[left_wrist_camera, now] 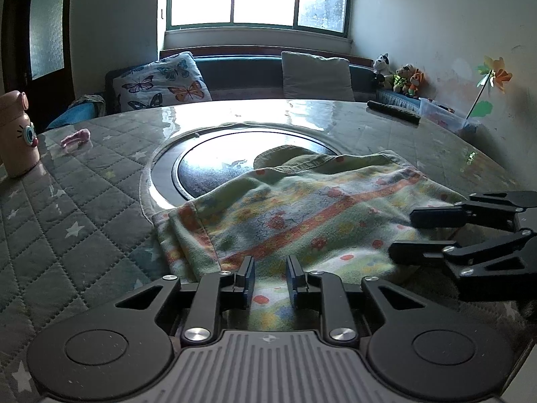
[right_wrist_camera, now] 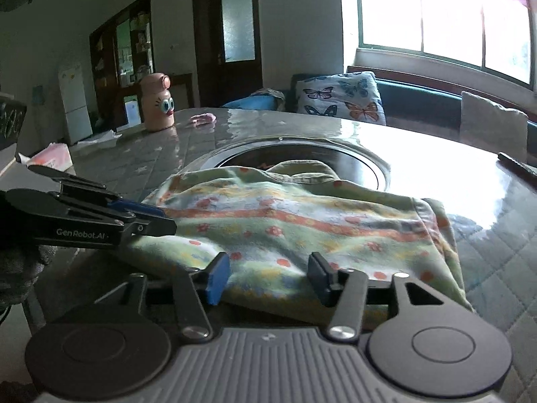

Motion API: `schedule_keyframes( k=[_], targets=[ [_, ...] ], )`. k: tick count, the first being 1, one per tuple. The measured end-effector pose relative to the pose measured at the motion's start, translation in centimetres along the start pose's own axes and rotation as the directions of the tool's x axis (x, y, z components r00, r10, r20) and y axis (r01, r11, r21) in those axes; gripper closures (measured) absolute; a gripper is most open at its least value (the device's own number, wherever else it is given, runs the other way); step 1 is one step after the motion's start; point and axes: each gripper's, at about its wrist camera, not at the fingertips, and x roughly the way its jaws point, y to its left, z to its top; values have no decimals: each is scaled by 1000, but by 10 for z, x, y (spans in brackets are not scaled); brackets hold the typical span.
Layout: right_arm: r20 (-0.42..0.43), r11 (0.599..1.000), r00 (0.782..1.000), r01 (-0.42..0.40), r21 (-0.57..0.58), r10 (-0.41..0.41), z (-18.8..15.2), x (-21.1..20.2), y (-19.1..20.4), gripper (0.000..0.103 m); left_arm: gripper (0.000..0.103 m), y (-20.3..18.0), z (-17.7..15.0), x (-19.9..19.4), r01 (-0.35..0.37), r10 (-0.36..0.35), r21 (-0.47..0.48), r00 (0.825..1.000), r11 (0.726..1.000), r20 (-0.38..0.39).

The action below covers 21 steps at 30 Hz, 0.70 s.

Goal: Fold clothes

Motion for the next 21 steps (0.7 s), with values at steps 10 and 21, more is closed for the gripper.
schedule_keyframes(
  k=[10, 21],
  targets=[
    [-22, 990, 999, 48, 134, -46, -9, -8, -37, 13, 66, -2, 2, 0, -30, 30, 10, 1000, 999, -1],
    [34, 978, 999, 31, 206, -39, -6, -21, -59, 0, 46, -21, 13, -4, -12, 12, 22, 1000, 1000, 12]
  ],
)
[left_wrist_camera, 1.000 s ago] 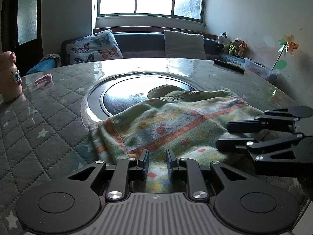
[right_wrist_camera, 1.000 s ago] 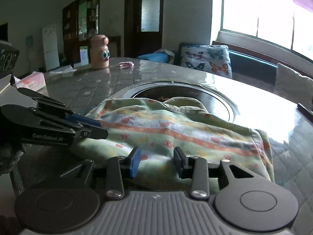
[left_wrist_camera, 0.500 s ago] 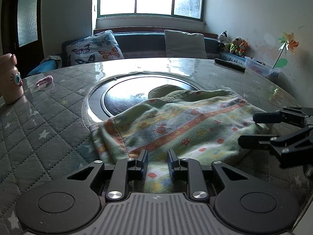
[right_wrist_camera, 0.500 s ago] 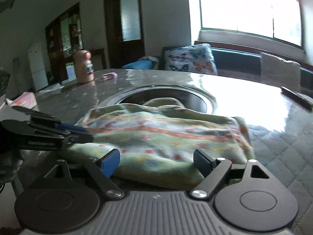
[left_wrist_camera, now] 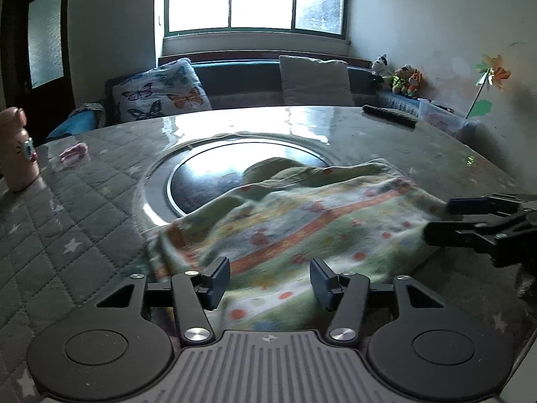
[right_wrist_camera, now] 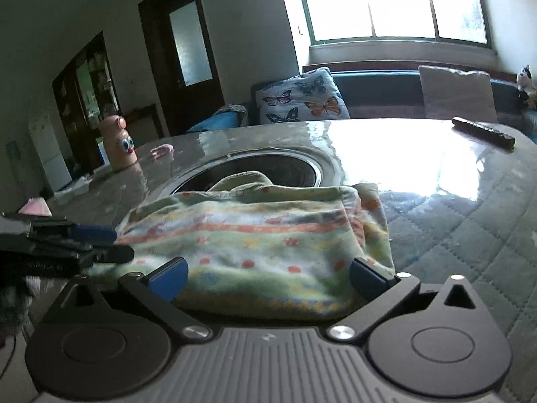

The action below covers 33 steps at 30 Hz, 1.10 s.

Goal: Fold clothes

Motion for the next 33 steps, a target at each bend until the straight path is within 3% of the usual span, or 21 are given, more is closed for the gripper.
schedule_keyframes(
  k=[11, 17, 21, 29, 33],
  targets=[
    [-58, 1000, 998, 11, -25, -12, -7, 7, -1, 0, 42, -11, -8, 9, -12, 11, 63, 1000, 998, 4],
    [-43, 999, 999, 25, -37, -27, -4, 4, 8, 0, 38, -6, -9, 5, -19, 18, 47, 1000, 999, 9],
    [13, 998, 999, 34, -59, -33, 4, 7, 20, 0, 33, 1, -10, -2, -46, 46, 10, 999, 999, 17],
    [-57, 981, 996, 61, -185, -73, -2, 36, 45, 0, 24, 9, -19, -4, -73, 73, -10, 997, 997, 8],
    [-60, 980, 996, 54, -193, -67, -4, 34, 45, 0, 18, 13, -21, -4, -77, 78, -23, 997, 997, 7]
  ],
)
